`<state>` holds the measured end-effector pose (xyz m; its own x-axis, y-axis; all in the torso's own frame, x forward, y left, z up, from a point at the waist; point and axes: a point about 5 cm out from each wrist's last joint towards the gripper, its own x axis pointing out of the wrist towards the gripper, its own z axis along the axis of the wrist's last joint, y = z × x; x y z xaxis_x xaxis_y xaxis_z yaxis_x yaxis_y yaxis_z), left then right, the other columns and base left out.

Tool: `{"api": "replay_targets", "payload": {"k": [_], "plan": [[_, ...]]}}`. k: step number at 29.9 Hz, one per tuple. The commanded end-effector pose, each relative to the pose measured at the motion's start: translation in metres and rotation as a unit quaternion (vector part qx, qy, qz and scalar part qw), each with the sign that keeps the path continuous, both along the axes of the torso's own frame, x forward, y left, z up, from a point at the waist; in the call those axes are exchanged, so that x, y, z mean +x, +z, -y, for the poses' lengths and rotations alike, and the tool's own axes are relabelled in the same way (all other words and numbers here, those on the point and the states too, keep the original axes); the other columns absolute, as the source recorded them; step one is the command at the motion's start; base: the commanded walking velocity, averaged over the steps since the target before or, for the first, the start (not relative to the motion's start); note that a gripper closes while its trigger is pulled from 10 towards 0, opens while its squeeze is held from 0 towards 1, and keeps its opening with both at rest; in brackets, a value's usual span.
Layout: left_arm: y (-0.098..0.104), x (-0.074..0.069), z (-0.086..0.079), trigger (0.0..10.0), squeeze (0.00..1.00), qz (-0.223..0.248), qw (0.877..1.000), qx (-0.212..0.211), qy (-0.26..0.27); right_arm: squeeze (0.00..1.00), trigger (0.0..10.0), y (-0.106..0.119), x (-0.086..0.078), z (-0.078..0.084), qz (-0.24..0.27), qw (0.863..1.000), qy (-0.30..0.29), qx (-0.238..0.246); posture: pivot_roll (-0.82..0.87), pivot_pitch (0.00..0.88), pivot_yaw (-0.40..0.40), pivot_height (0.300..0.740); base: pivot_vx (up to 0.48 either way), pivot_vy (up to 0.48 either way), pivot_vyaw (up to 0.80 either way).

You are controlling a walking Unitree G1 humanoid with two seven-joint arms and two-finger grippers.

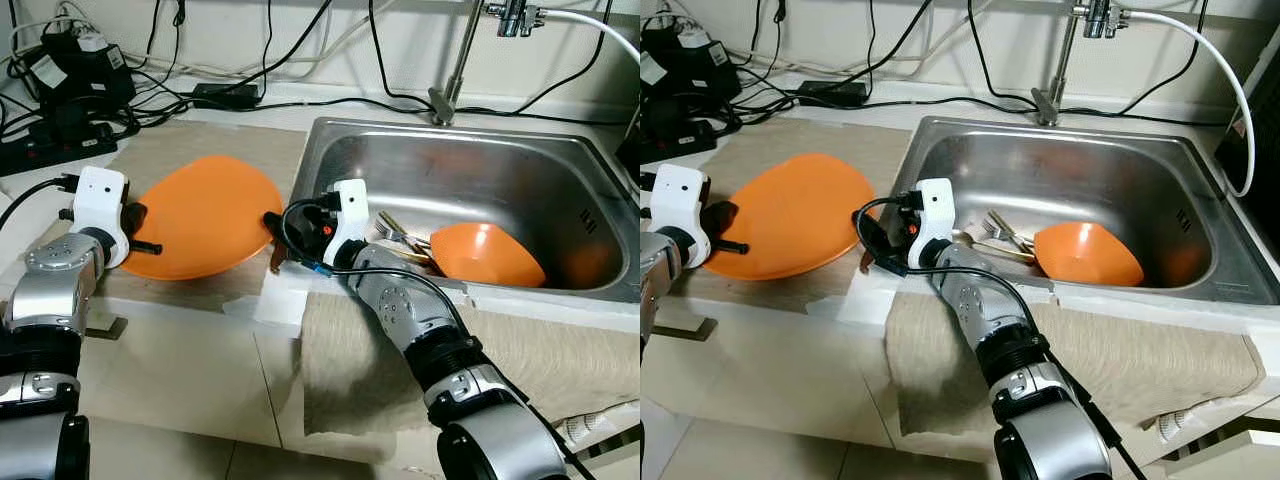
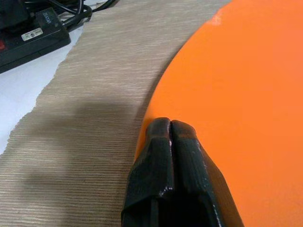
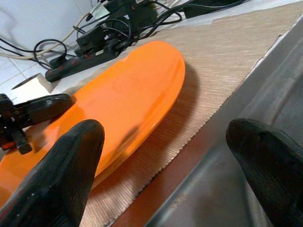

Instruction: Kitchen organization

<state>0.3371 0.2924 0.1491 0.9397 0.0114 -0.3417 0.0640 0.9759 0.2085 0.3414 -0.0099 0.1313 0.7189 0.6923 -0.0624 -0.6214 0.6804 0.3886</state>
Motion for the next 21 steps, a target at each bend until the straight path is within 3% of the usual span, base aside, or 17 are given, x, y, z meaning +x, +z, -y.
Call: {"api": "replay_targets", "payload": {"k": [1,21], "plan": [[-0.045,-0.014,0.009,10.0,0.0,-0.097,0.995,-0.025,-0.006,0.0,0.0,0.029,-0.015,-0.066,0.01,0.997,0.063,0.048,0.1,0.0,-0.039,0.74,0.0,0.0,0.0],[-0.034,-0.009,0.02,10.0,0.0,-0.075,0.995,-0.056,-0.02,0.0,0.0,0.036,-0.014,-0.068,-0.011,0.992,0.065,0.106,0.09,0.0,-0.037,0.74,0.0,0.0,0.0]]}}
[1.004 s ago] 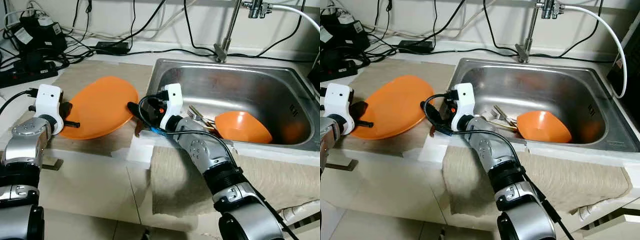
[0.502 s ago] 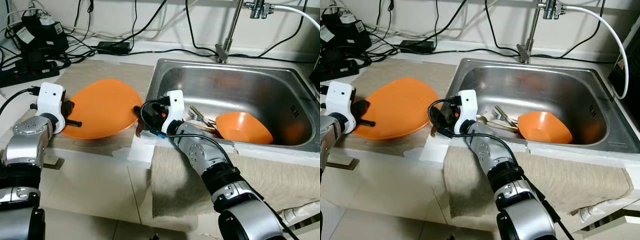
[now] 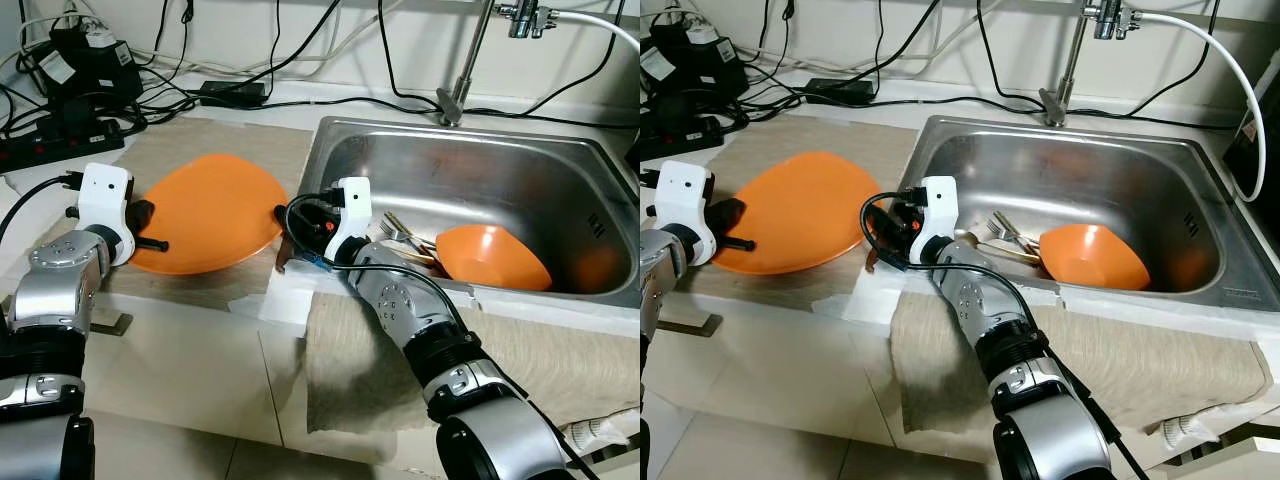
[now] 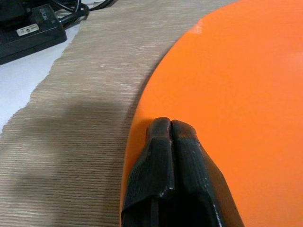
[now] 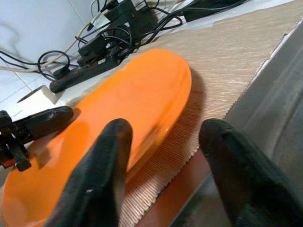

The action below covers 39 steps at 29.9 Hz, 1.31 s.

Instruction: Kitchen organization

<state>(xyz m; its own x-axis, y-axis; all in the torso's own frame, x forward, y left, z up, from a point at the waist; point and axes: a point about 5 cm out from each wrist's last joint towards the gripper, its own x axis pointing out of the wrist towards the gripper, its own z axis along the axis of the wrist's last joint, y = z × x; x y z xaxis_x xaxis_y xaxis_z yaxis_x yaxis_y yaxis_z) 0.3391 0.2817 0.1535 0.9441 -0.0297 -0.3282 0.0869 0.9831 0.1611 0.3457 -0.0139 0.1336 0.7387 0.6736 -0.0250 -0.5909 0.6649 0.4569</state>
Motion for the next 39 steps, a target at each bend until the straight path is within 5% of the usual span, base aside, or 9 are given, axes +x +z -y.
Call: {"api": "replay_targets", "payload": {"k": [1,16,20,35,39], "plan": [[-0.038,-0.011,0.01,10.0,0.0,-0.081,0.996,-0.032,-0.012,0.0,0.0,0.034,-0.019,-0.072,0.007,0.994,0.08,0.068,0.09,0.0,-0.035,0.74,0.0,0.0,0.0],[-0.028,-0.006,0.017,10.0,0.0,-0.056,0.998,-0.023,-0.036,0.0,0.0,0.033,-0.017,-0.069,-0.004,0.994,0.073,0.078,0.09,0.0,-0.033,0.74,0.0,0.0,0.0],[-0.016,-0.001,0.021,10.0,0.0,-0.016,0.999,-0.026,-0.036,0.0,0.0,0.027,-0.015,-0.061,0.01,0.997,0.056,0.051,0.09,0.0,-0.03,0.74,0.0,0.0,0.0],[-0.003,0.007,0.032,10.0,0.0,0.018,0.998,-0.016,-0.052,0.0,0.0,0.022,-0.01,-0.051,0.006,0.998,0.032,0.045,0.08,0.0,-0.021,0.74,0.0,0.0,0.0],[0.013,0.012,0.034,10.0,0.0,0.064,0.997,-0.013,-0.039,0.0,0.0,0.021,-0.009,-0.049,0.018,0.999,0.027,0.035,0.08,0.0,-0.02,0.74,0.0,0.0,0.0]]}}
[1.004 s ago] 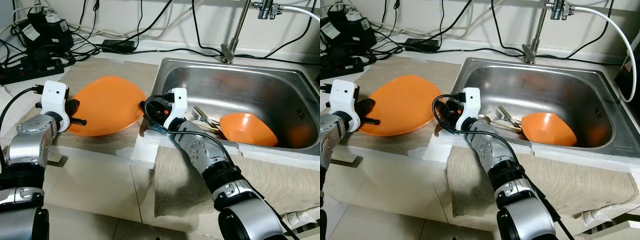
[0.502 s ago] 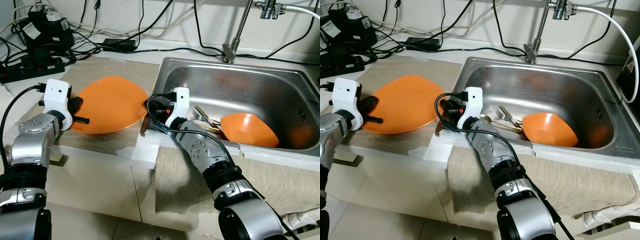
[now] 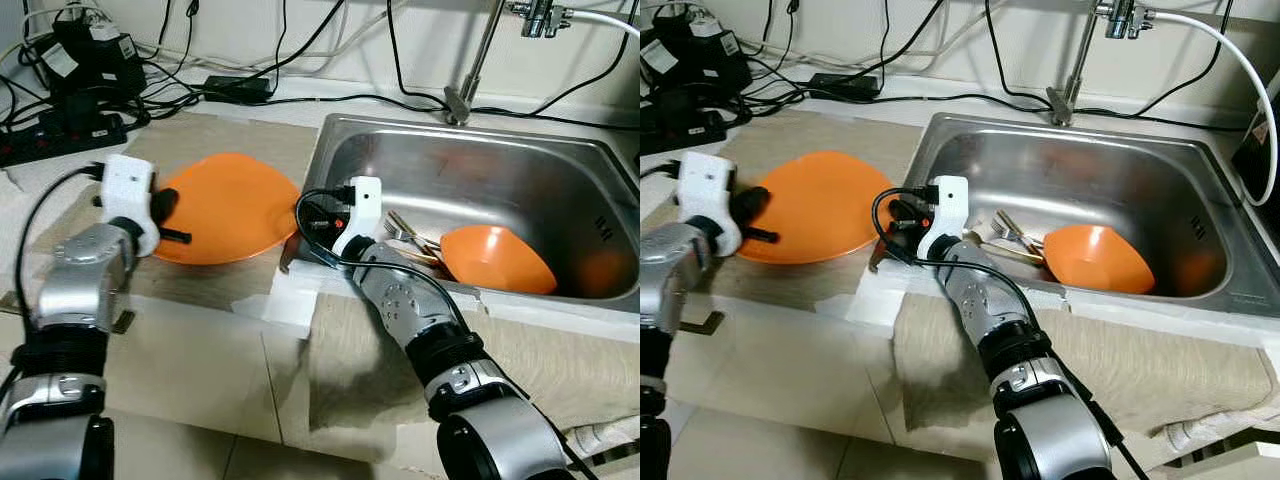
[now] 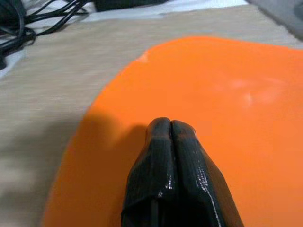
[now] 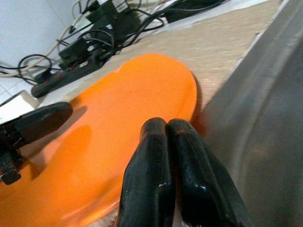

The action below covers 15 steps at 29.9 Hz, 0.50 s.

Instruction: Kitchen organization

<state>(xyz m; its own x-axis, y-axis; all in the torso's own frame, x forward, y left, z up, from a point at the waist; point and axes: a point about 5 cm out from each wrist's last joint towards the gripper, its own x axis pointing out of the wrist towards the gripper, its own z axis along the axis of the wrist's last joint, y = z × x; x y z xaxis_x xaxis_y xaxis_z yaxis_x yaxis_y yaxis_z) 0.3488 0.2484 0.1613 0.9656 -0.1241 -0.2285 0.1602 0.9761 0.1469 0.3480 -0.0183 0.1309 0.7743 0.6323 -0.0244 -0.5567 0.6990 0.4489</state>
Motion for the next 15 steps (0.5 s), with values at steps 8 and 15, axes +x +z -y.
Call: {"api": "replay_targets", "payload": {"k": [8,15], "plan": [[0.019,0.006,0.0,10.0,0.0,0.086,0.995,-0.017,0.052,0.0,0.0,0.021,-0.009,-0.042,0.097,0.994,0.018,-0.048,0.08,0.0,-0.017,0.74,0.0,0.0,0.0],[0.021,0.004,0.006,10.0,0.0,0.117,0.99,-0.033,0.072,0.0,0.0,0.02,-0.006,-0.03,0.142,0.986,-0.021,-0.087,0.07,0.0,-0.014,0.74,0.0,0.0,0.0]]}}
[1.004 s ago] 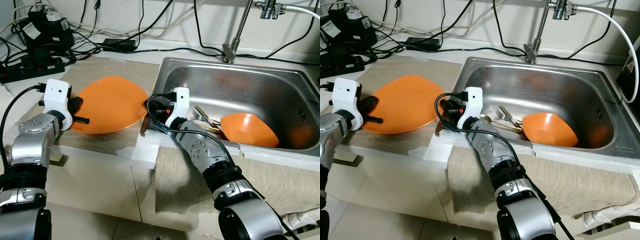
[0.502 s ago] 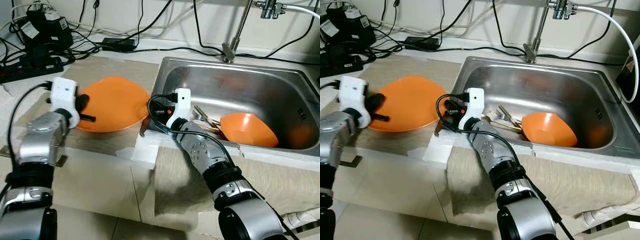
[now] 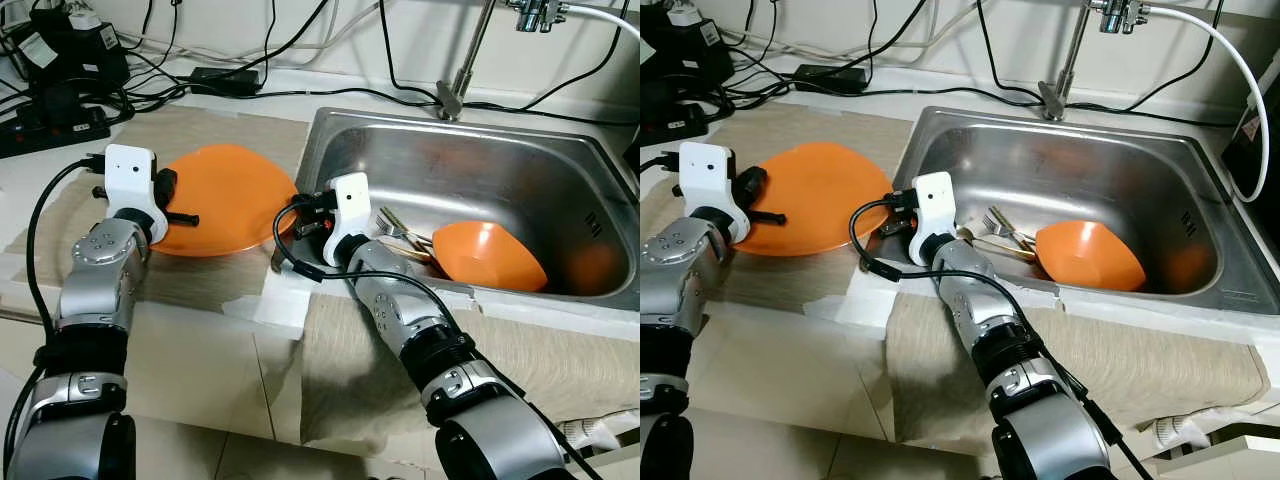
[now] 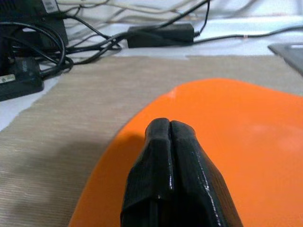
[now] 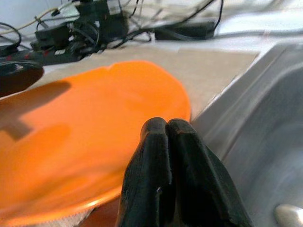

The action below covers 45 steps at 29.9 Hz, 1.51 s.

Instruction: Kitchen organization

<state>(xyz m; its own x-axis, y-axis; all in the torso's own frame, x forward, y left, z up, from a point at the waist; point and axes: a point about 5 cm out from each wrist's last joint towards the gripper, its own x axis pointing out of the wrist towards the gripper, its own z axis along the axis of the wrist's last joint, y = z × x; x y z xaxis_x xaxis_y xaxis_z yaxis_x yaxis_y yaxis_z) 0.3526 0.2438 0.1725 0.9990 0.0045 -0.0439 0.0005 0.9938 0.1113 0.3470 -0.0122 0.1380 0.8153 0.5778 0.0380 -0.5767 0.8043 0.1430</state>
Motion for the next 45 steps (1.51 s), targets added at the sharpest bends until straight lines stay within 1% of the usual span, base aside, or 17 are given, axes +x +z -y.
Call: {"api": "replay_targets", "payload": {"k": [1,2,4,6,7,10,11,12,15,18,24,30,32,36,37,38,45], "plan": [[0.011,0.0,0.003,10.0,0.0,0.032,0.999,-0.01,0.005,0.0,0.0,0.013,-0.004,-0.022,0.026,0.999,0.013,0.017,0.07,0.0,-0.014,0.74,0.0,0.0,0.0],[0.013,-0.001,0.006,10.0,0.0,0.041,0.999,-0.014,0.003,0.0,0.0,0.016,-0.004,-0.019,0.046,0.999,0.002,0.011,0.07,0.0,-0.012,0.74,0.0,0.0,0.0],[0.014,-0.002,0.008,10.0,0.0,0.043,0.999,-0.015,0.001,0.0,0.0,0.018,-0.003,-0.017,0.057,0.998,-0.003,0.01,0.07,0.0,-0.012,0.74,0.0,0.0,0.0],[0.017,-0.004,0.016,10.0,0.0,0.056,0.998,-0.029,-0.003,0.0,0.0,0.025,-0.002,-0.013,0.088,0.996,-0.017,0.006,0.07,0.0,-0.012,0.74,0.0,0.0,0.0],[0.019,-0.007,0.026,10.0,0.0,0.068,0.997,-0.042,-0.012,0.0,0.0,0.031,-0.001,-0.009,0.111,0.993,-0.026,0.003,0.07,0.0,-0.012,0.74,0.0,0.0,0.0],[0.02,-0.009,0.031,10.0,0.0,0.075,0.996,-0.045,-0.015,0.0,0.0,0.033,-0.001,-0.007,0.12,0.992,-0.029,0.001,0.07,0.0,-0.012,0.74,0.0,0.0,0.0],[0.019,-0.012,0.039,10.0,0.0,0.082,0.995,-0.06,-0.013,0.0,0.0,0.036,-0.001,-0.006,0.132,0.991,-0.03,0.0,0.07,0.0,-0.01,0.74,0.0,0.0,0.0],[0.019,-0.012,0.039,10.0,0.0,0.082,0.995,-0.06,-0.013,0.0,0.0,0.036,-0.001,-0.006,0.132,0.991,-0.03,0.0,0.07,0.0,-0.01,0.74,0.0,0.0,0.0],[0.015,-0.016,0.049,10.0,0.0,0.085,0.993,-0.083,-0.005,0.0,0.0,0.04,0.0,-0.002,0.148,0.988,-0.032,0.001,0.06,0.0,-0.008,0.74,0.0,0.0,0.0],[0.011,-0.017,0.052,10.0,0.0,0.081,0.993,-0.085,-0.007,0.0,0.0,0.041,0.0,-0.001,0.152,0.988,-0.033,0.004,0.06,0.0,-0.009,0.74,0.0,0.0,0.0],[0.009,-0.019,0.056,10.0,0.0,0.074,0.993,-0.091,-0.004,0.0,0.0,0.059,0.001,-0.002,0.186,0.982,-0.031,0.018,0.06,0.0,-0.009,0.74,0.0,0.0,0.0],[0.01,-0.02,0.057,10.0,0.0,0.074,0.993,-0.091,-0.002,0.0,0.0,0.077,0.008,0.006,0.21,0.976,-0.048,0.028,0.06,0.0,-0.011,0.74,0.0,0.0,0.0],[0.01,-0.02,0.057,10.0,0.0,0.074,0.993,-0.091,-0.002,0.0,0.0,0.078,0.009,0.007,0.211,0.976,-0.049,0.028,0.06,0.0,-0.011,0.74,0.0,0.0,0.0],[0.01,-0.02,0.057,10.0,0.0,0.071,0.994,-0.087,-0.006,0.0,0.0,0.073,0.012,0.007,0.193,0.979,-0.061,0.007,0.06,0.0,-0.009,0.74,0.0,0.0,0.0],[0.009,-0.02,0.056,10.0,0.0,0.069,0.994,-0.084,-0.007,0.0,10.0,0.069,0.013,0.006,0.178,0.982,-0.063,0.003,0.06,0.0,-0.008,0.74,0.0,0.0,0.0],[0.009,-0.019,0.053,10.0,0.0,0.065,0.995,-0.08,-0.007,1.0,10.0,0.062,0.013,0.006,0.157,0.986,-0.063,-0.001,0.06,0.0,-0.007,0.74,0.0,0.0,0.0],[0.006,-0.018,0.046,10.0,0.0,0.051,0.995,-0.087,0.002,1.0,10.0,0.051,0.011,0.012,0.138,0.988,-0.065,-0.011,0.06,0.0,-0.006,0.74,0.0,0.0,0.0]]}}
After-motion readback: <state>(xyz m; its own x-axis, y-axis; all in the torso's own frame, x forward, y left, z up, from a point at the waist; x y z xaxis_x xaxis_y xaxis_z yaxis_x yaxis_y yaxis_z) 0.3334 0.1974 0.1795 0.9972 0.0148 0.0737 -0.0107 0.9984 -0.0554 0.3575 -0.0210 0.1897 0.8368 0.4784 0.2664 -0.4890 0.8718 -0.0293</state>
